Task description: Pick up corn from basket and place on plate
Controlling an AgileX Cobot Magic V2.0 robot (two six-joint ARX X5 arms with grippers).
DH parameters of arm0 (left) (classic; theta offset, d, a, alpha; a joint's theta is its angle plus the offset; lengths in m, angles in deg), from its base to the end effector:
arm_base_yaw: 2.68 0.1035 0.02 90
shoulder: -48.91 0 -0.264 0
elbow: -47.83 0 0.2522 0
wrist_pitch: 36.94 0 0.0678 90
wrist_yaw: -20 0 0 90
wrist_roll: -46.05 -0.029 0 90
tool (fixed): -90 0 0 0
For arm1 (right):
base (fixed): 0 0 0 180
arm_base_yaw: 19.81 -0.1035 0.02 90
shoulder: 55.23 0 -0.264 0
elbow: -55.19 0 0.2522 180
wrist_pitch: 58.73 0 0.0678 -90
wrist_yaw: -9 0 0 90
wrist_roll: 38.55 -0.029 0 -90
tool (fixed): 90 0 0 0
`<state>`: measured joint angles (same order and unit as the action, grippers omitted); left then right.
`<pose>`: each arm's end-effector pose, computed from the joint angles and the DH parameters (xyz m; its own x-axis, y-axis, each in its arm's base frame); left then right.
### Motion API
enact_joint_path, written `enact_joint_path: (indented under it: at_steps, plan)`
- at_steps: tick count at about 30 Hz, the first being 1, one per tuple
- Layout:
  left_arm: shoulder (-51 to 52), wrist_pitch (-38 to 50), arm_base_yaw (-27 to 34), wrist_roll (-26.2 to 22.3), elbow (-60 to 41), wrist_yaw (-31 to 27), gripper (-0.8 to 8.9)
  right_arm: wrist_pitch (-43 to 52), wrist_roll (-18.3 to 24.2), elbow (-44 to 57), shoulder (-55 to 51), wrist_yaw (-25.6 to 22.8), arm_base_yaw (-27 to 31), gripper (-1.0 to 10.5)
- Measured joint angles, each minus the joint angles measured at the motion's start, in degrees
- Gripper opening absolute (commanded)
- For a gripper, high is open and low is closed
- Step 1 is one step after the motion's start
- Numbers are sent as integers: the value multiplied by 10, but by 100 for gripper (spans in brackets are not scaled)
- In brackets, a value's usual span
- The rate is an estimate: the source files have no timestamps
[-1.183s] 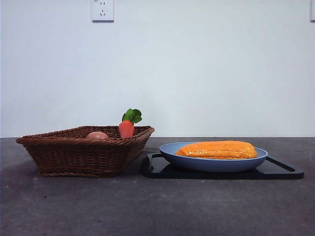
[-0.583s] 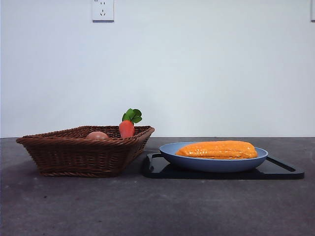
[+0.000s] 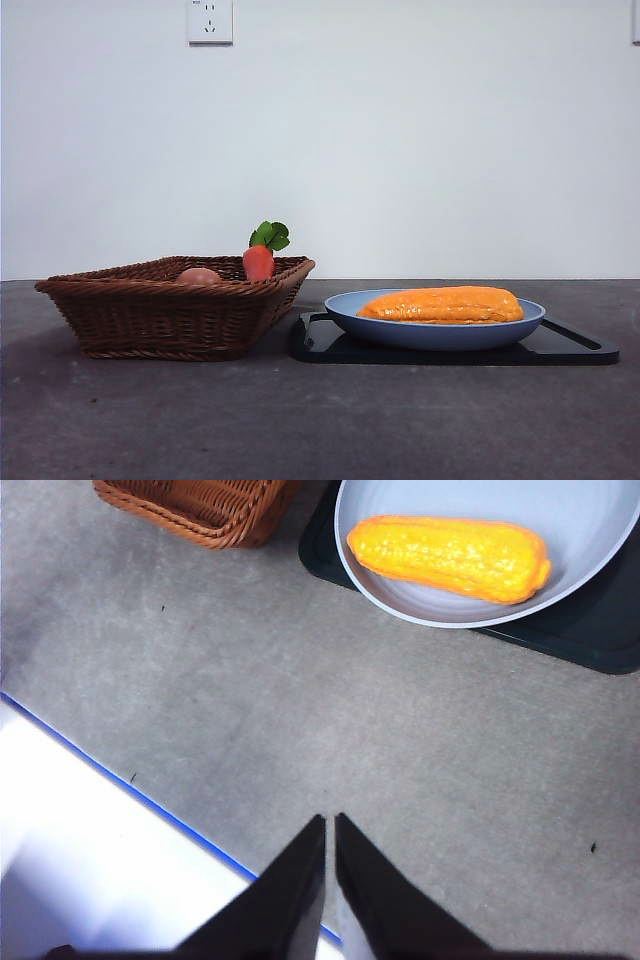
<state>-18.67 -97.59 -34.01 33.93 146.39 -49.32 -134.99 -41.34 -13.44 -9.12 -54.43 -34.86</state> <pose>0.1809 -0.1221 0.4304 0.5107 -0.7243 -0.4631 0.8207 0.5713 0.0115 0.1177 0.0451 0.3148 0.3947 0.5693 -0.7212 -0.4492 0.8043 0.3890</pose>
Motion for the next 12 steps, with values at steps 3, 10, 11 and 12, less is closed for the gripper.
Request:
enact_joint_path:
  at_steps: [3, 10, 11, 12]
  plan:
    - [104, 149, 80, 2, -135, 0, 4, 0, 0, 0, 0, 0, 0, 2]
    - [339, 364, 246, 47, -428, -13, 4, 0, 0, 0, 0, 0, 0, 1]
    - [365, 368, 259, 51, -456, -23, 4, 0, 0, 0, 0, 0, 0, 2]
    - [392, 370, 269, 56, -483, -41, 4, 0, 0, 0, 0, 0, 0, 2]
